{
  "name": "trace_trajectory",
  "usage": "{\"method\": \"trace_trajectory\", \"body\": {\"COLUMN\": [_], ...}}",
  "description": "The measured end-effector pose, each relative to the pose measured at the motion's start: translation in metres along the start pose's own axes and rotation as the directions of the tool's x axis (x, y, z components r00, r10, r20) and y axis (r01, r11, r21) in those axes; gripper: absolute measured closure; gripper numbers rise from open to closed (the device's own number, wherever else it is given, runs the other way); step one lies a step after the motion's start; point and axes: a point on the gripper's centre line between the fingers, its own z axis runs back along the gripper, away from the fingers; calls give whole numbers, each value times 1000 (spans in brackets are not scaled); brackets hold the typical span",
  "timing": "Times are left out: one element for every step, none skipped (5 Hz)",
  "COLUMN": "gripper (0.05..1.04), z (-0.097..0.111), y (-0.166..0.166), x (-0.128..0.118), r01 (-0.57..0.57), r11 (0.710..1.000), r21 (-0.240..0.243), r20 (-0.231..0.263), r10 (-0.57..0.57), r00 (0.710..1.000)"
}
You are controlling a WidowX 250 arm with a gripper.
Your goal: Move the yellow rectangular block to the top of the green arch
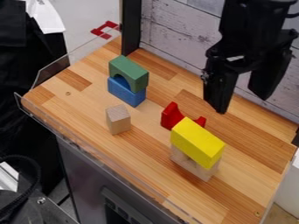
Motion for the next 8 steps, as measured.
{"method": "trace_trajectory", "body": {"gripper": [83,83,83,83,83,83,83,83], "z": [-8,-16,-22,-28,-32,-35,-41,-49], "y": [2,2,5,7,8,7,7,8], "x": [0,1,7,12,14,11,12,11], "r01": [-1,-40,-87,-157,-197,-198,-187,-181], "r11": [1000,999,996,988,980,980,982,983], "r21": [31,18,16,7,-1,-11,-6,11], "r20": [-1,-19,-65,-53,-39,-63,-90,-121], "r10": [1,40,87,157,197,197,185,181], "r00": [1000,999,994,986,980,978,979,976]}}
